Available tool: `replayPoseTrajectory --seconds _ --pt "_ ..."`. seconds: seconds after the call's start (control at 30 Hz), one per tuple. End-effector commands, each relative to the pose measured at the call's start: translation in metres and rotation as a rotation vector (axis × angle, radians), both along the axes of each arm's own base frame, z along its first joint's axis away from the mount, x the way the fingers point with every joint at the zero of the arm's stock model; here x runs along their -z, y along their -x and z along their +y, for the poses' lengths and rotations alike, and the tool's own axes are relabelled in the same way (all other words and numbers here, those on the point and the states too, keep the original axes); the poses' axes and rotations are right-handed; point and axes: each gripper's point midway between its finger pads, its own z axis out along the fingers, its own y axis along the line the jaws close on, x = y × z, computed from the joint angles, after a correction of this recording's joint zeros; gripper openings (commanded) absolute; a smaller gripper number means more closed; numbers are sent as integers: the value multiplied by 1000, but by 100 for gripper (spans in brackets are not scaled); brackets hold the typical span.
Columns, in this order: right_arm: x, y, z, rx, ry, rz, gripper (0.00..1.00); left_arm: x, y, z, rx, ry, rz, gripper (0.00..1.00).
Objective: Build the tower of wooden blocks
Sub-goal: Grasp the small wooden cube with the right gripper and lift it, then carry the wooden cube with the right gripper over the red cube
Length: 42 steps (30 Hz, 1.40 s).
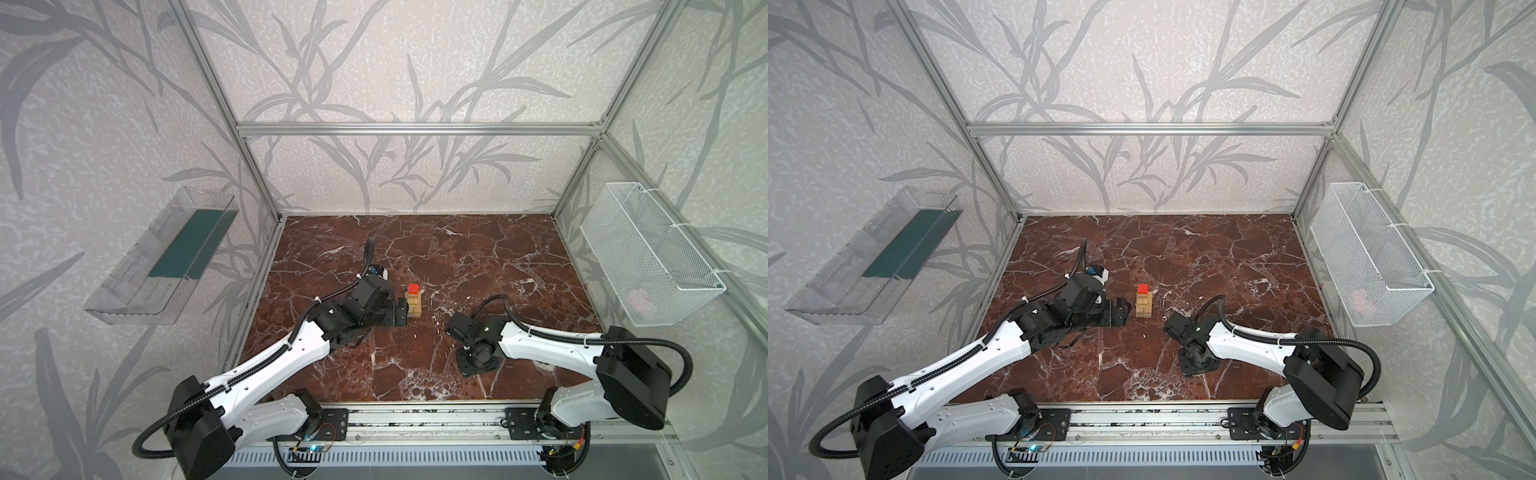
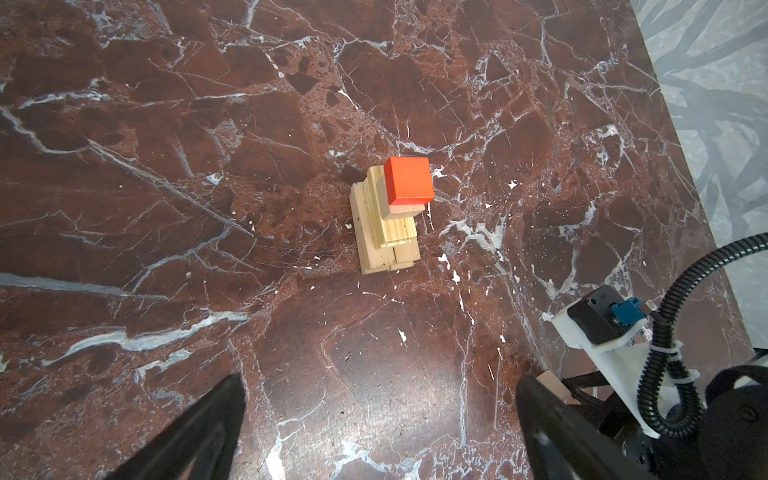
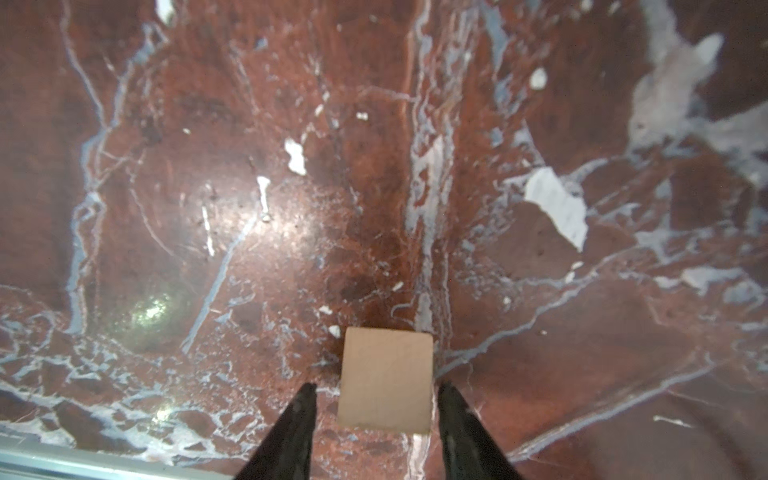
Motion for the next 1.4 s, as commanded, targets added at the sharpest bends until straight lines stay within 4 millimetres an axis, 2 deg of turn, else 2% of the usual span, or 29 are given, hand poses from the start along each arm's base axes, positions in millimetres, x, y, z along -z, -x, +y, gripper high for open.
replayPoseTrajectory --seconds 0.0,0.3,0.5,0.7,1.03,1.13,1.27,1.37 --pt "4 3 -6 -7 37 5 45 -3 1 6 -23 10 -14 100" --pt "14 5 -10 -10 51 9 40 -4 -1 4 -19 19 -14 100" --pt "7 -2 -6 -18 40 -17 33 -5 -2 3 -17 23 -18 100" --pt "-21 -13 4 -16 -1 -73 30 -12 -3 6 -21 26 -36 99" --pt "-92 -49 24 83 -15 -188 26 -25 -8 24 -48 26 -67 99" --pt "-110 -66 36 114 -34 -219 26 -25 -9 29 -57 32 -66 100" --pt "-130 -91 63 132 -79 -259 26 -24 -11 37 -72 43 -60 99" --pt "-137 -110 77 140 -62 -281 26 -23 -12 41 -81 48 -58 99"
